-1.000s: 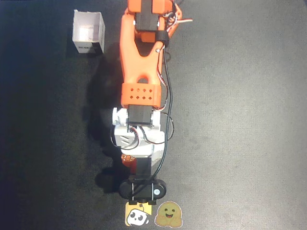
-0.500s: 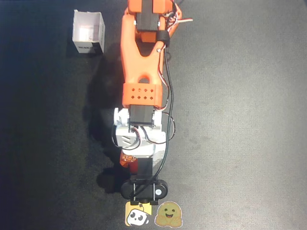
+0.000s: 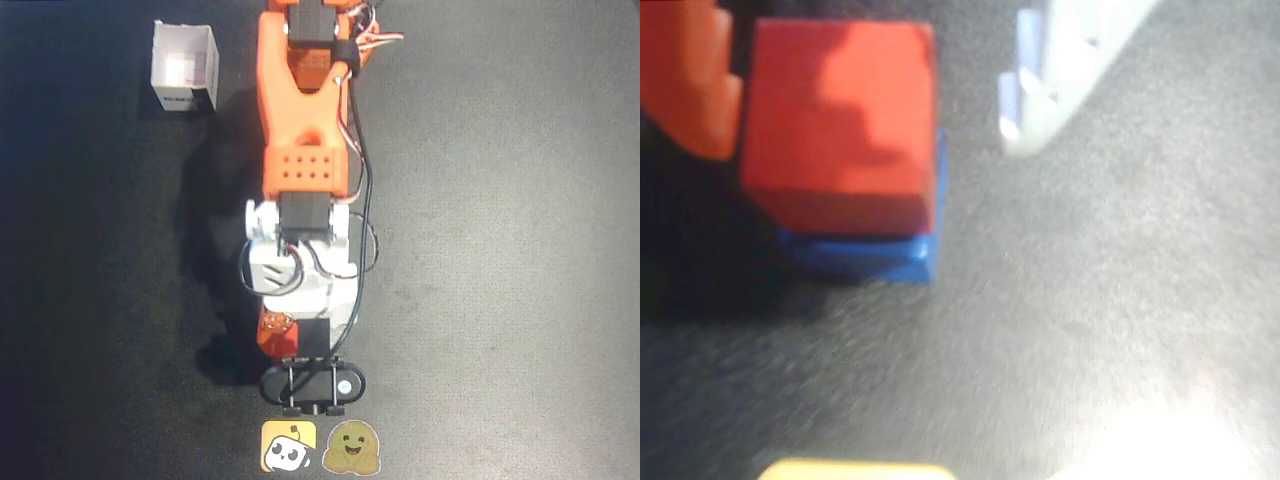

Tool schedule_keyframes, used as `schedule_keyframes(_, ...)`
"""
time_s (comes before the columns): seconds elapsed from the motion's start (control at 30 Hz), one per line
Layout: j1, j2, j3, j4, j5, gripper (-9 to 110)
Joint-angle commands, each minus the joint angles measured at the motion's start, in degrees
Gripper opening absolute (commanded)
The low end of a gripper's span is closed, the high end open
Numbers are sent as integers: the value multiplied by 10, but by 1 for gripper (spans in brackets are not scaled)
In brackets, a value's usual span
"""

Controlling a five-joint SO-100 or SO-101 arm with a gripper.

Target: Put the red cube on top of the blue cube.

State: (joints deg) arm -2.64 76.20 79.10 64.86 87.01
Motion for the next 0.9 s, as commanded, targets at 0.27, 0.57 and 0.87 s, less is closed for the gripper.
schedule_keyframes(0.27,-2,189,105,-4,-19,15)
schedule_keyframes(0.57,0,413,317,-11,-26,0)
schedule_keyframes(0.87,-4,712,547,5,-29,0)
